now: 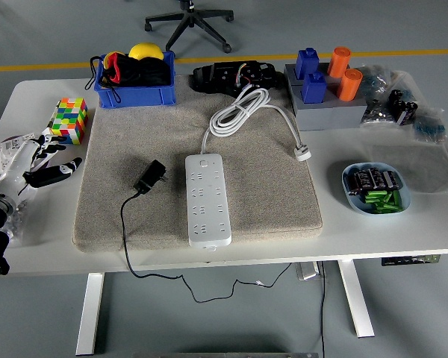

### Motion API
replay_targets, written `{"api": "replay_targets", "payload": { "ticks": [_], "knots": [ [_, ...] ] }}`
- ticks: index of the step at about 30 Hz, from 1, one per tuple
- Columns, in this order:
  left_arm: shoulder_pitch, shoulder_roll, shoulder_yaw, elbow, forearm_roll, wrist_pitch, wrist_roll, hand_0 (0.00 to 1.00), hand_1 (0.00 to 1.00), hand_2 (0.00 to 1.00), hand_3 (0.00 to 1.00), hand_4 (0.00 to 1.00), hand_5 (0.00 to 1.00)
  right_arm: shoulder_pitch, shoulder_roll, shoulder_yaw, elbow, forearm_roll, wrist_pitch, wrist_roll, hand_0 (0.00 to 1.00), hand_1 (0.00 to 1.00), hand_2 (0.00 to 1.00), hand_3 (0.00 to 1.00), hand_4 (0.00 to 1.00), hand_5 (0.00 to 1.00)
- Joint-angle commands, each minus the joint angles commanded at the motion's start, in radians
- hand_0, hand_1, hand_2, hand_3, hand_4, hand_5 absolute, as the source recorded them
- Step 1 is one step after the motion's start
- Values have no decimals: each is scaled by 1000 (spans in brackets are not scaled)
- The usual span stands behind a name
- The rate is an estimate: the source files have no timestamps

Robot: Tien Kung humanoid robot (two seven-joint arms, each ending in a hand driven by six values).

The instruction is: Pull the plug out,throw it away,press the button

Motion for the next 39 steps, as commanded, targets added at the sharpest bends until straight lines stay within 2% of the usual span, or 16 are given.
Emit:
{"api": "replay_targets", "payload": {
  "ticks": [39],
  "knots": [
    [-31,-5,11,0,-7,-4,2,800,790,731,800,748,324,30,-10,28,0,-25,-11,-28,757,668,656,621,668,504]
  ]
}}
